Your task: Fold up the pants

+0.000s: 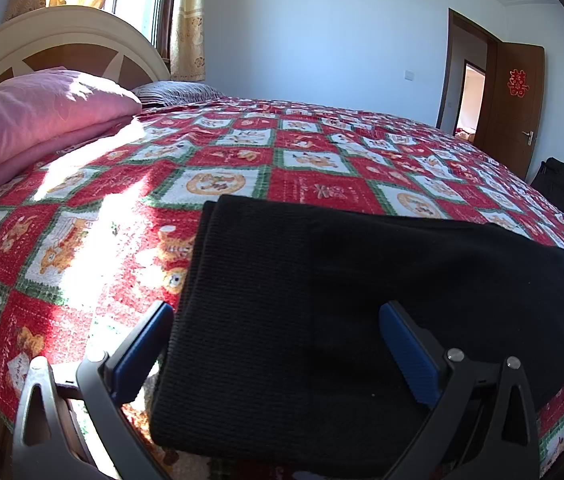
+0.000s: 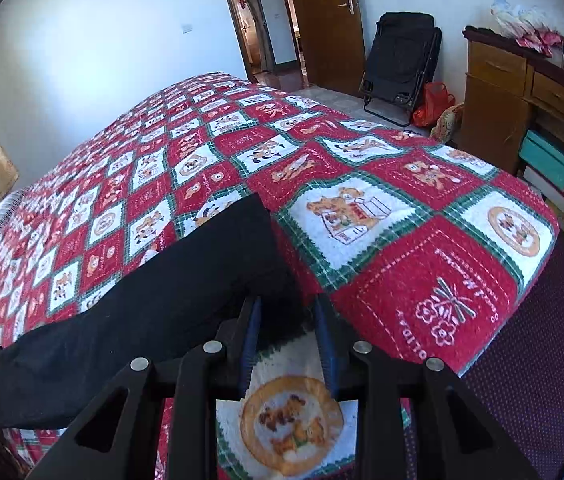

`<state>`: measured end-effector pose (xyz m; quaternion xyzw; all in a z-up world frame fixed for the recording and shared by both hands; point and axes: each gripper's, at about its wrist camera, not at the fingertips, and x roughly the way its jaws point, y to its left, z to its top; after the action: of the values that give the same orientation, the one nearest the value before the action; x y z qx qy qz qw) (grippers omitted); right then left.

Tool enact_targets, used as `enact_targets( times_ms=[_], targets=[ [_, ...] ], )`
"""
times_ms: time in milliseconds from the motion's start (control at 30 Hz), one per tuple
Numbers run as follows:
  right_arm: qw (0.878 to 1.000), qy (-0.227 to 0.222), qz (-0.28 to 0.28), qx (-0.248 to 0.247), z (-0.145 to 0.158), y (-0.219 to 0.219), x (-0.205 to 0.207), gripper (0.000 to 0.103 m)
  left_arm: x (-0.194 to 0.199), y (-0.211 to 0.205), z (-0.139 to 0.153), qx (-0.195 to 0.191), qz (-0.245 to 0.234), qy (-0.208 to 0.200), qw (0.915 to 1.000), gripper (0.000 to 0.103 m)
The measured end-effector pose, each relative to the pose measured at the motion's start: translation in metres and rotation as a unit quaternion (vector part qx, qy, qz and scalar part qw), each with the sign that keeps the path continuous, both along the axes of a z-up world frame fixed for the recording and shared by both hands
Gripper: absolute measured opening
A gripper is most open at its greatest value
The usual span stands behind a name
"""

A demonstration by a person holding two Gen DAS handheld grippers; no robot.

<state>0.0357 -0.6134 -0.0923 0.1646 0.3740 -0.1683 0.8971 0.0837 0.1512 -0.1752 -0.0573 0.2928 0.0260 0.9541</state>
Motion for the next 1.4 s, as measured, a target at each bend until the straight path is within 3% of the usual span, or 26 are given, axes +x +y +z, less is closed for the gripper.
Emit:
enact_targets(
  times_ms=[67, 133, 200, 333, 467, 533, 600, 667, 733, 800, 900, 967, 1167, 1300, 1400],
  targets=[
    [1.000, 0.000, 0.005, -0.004, 0.000, 0.003, 0.002, 0.026, 0.000, 0.000, 0.000, 0.000, 0.000, -0.001, 1.0000, 0.103],
    [1.000, -0.005, 0.005, 0.002, -0.001, 0.003, -0.001, 0.012, 0.000, 0.000, 0.000, 0.000, 0.000, -0.003, 1.0000, 0.103],
    [1.000, -0.014, 0.001, 0.014, 0.000, -0.001, -0.008, 0.006, -0.001, 0.000, 0.000, 0.000, 0.000, -0.004, 1.0000, 0.103],
    [0.998, -0.048, -0.026, -0.009, 0.015, -0.008, -0.022, 0.004, -0.001, 0.000, 0.000, 0.000, 0.000, -0.004, 1.0000, 0.103],
    [0.999, -0.015, -0.039, 0.007, 0.001, -0.027, -0.012, 0.004, -0.001, 0.000, 0.000, -0.001, -0.002, -0.005, 1.0000, 0.103],
    [0.999, -0.018, -0.031, -0.004, 0.000, -0.023, -0.012, 0.005, -0.001, 0.000, 0.000, -0.001, -0.002, -0.005, 1.0000, 0.103],
    [0.999, -0.032, -0.014, 0.024, 0.002, -0.024, -0.015, 0.005, -0.001, 0.000, 0.001, -0.001, -0.003, -0.004, 1.0000, 0.103],
    [0.999, -0.030, -0.042, 0.015, 0.006, -0.025, -0.021, 0.020, -0.001, 0.000, 0.001, -0.002, -0.004, -0.005, 1.0000, 0.103],
    [0.996, -0.039, -0.079, -0.025, 0.017, -0.022, -0.029, 0.043, -0.001, 0.000, 0.001, -0.002, -0.003, -0.006, 1.0000, 0.103],
    [0.993, -0.074, -0.080, -0.033, 0.032, -0.015, -0.036, 0.044, -0.001, 0.000, 0.001, -0.002, -0.002, -0.006, 1.0000, 0.103],
    [0.992, -0.115, -0.039, -0.025, 0.049, 0.009, -0.030, 0.047, -0.001, 0.000, 0.001, -0.002, -0.002, -0.004, 1.0000, 0.103],
    [0.994, -0.111, 0.005, -0.020, 0.049, 0.032, -0.013, 0.048, 0.000, 0.000, 0.001, -0.001, -0.002, -0.003, 1.0000, 0.103],
    [0.989, -0.058, 0.133, -0.009, 0.017, 0.116, 0.036, 0.049, 0.001, 0.002, 0.002, -0.003, -0.008, 0.000, 1.0000, 0.103],
    [0.976, -0.016, 0.216, -0.035, -0.012, 0.176, 0.042, 0.048, 0.001, 0.003, 0.001, -0.003, -0.012, -0.002, 0.9999, 0.103],
    [0.962, 0.043, 0.264, -0.063, -0.042, 0.204, 0.042, 0.049, 0.001, 0.005, 0.001, -0.003, -0.017, -0.002, 0.9998, 0.103]
  ],
)
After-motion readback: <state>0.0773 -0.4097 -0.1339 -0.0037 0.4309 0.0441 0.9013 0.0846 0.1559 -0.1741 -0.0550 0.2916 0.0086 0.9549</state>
